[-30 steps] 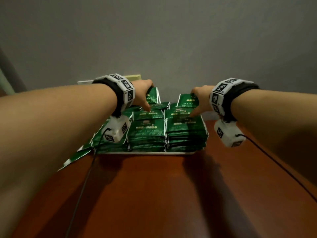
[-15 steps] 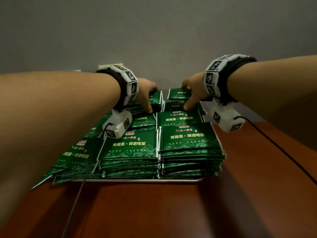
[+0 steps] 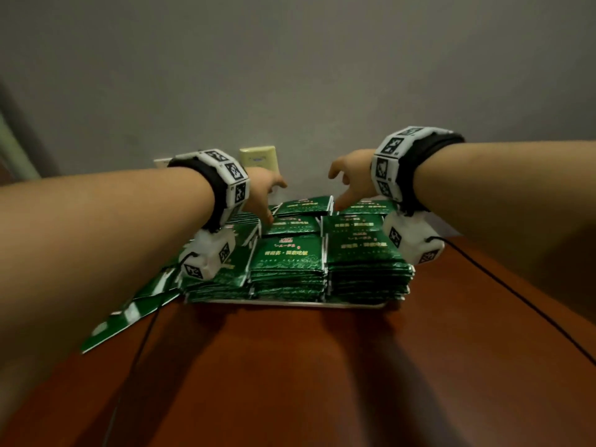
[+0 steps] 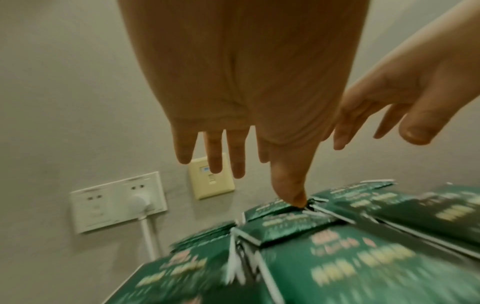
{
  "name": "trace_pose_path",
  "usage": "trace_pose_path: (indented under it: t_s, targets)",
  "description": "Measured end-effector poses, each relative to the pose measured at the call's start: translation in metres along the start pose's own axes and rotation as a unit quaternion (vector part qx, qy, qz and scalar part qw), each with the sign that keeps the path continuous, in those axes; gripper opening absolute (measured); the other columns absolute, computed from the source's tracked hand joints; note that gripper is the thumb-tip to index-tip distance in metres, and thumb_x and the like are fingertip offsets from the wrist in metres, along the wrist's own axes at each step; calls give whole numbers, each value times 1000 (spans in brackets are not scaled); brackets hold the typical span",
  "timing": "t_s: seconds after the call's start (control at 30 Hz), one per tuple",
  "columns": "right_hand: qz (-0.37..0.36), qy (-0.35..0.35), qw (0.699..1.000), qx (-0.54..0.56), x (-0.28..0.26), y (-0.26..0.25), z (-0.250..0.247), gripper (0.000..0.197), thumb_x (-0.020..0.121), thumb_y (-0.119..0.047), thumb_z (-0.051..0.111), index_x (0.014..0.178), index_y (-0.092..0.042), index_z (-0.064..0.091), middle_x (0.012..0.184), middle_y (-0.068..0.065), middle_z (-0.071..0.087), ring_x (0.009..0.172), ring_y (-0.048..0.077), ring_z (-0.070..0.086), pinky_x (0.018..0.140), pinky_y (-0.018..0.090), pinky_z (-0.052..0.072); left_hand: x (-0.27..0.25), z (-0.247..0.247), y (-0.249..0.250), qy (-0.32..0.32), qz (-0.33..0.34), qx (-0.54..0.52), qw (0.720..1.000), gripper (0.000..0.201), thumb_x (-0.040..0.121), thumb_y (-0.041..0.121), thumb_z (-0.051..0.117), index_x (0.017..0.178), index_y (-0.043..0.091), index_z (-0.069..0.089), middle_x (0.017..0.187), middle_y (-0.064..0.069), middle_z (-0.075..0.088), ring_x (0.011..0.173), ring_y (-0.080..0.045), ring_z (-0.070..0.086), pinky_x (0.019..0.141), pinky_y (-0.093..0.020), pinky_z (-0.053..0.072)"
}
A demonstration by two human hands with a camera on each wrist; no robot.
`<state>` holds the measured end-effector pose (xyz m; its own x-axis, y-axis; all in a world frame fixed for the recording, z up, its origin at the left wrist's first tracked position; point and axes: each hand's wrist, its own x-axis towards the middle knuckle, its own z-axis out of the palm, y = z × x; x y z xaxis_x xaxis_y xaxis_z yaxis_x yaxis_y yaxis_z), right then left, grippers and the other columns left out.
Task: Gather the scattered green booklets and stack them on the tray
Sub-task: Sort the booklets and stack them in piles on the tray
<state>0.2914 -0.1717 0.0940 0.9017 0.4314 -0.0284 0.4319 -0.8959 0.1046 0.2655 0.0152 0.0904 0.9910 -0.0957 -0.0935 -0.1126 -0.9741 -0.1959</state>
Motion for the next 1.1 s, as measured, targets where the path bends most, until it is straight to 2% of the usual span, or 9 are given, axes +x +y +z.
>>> trace_pose_path:
  t_s: [0.23, 0.4, 0.5, 0.6, 0.73, 0.8, 0.87, 0.97, 1.1]
  targets:
    - [-106, -26, 994, 9, -73, -128, 15, 81, 80, -54, 69, 146, -16, 38, 139, 6, 52, 122, 28, 53, 101, 40, 44, -135, 67, -47, -22, -72, -18, 997, 77, 83, 31, 75, 147, 19, 35, 145, -9, 47, 129, -29, 48, 103, -35, 41]
    - [-174, -62, 982, -43, -108, -229, 59, 92, 73, -73, 61, 144, -18, 39, 137, 6, 53, 118, 30, 56, 98, 43, 47, -225, 144, -87, -78, -147, -35, 985, 76, 80, 37, 77, 142, 14, 42, 138, -15, 50, 122, -34, 52, 98, -40, 46]
    - [-192, -94, 975, -52, -114, -276, 93, 78, 78, -66, 60, 139, -18, 45, 130, 7, 59, 111, 30, 60, 93, 44, 51, -255, 181, -112, -83, -210, -52, 973, 83, 75, 49, 75, 144, 22, 37, 136, -15, 45, 119, -37, 52, 97, -47, 47]
    - [-202, -151, 966, -60, -114, -307, 116, 55, 86, -58, 54, 132, -27, 52, 128, 4, 60, 109, 27, 61, 95, 44, 50, -262, 206, -127, -80, -248, -91, 961, 92, 77, 54, 71, 150, 25, 24, 142, -14, 36, 125, -38, 46, 102, -49, 43]
    - [-184, -148, 965, -116, -95, -333, 133, 64, 101, -48, 34, 155, -21, 12, 160, 12, 15, 144, 32, 24, 113, 44, 23, -251, 228, -140, -83, -258, -120, 955, 88, 83, 60, 61, 153, 25, 20, 154, -15, 21, 132, -39, 40, 106, -49, 39]
    - [-176, -156, 962, -136, -77, -344, 135, 63, 103, -44, 29, 156, -19, 2, 162, 12, 0, 147, 31, 11, 115, 45, 15, -242, 232, -149, -105, -268, -119, 950, 89, 85, 65, 54, 155, 25, 14, 160, -15, 2, 138, -39, 33, 111, -47, 35]
    - [-171, -157, 960, -157, -62, -353, 132, 64, 103, -45, 28, 155, -21, -1, 161, 10, -10, 147, 33, 8, 115, 47, 15, -232, 230, -158, -129, -265, -109, 949, 97, 82, 72, 51, 156, 26, 9, 160, -16, -13, 141, -40, 29, 113, -47, 32]
    - [-168, -139, 960, -177, -44, -361, 129, 65, 103, -48, 26, 155, -22, -1, 159, 11, -18, 147, 36, 7, 115, 47, 15, -223, 220, -170, -157, -254, -98, 949, 110, 72, 82, 52, 155, 29, 4, 158, -19, -20, 143, -44, 20, 114, -52, 28]
    - [-169, -115, 955, -217, -16, -368, 130, 63, 102, -48, 24, 156, -22, 4, 159, 15, -17, 147, 38, -1, 116, 50, 10, -215, 213, -179, -162, -252, -96, 949, 123, 62, 82, 63, 153, 35, -5, 157, -20, -22, 143, -48, 12, 113, -59, 26]
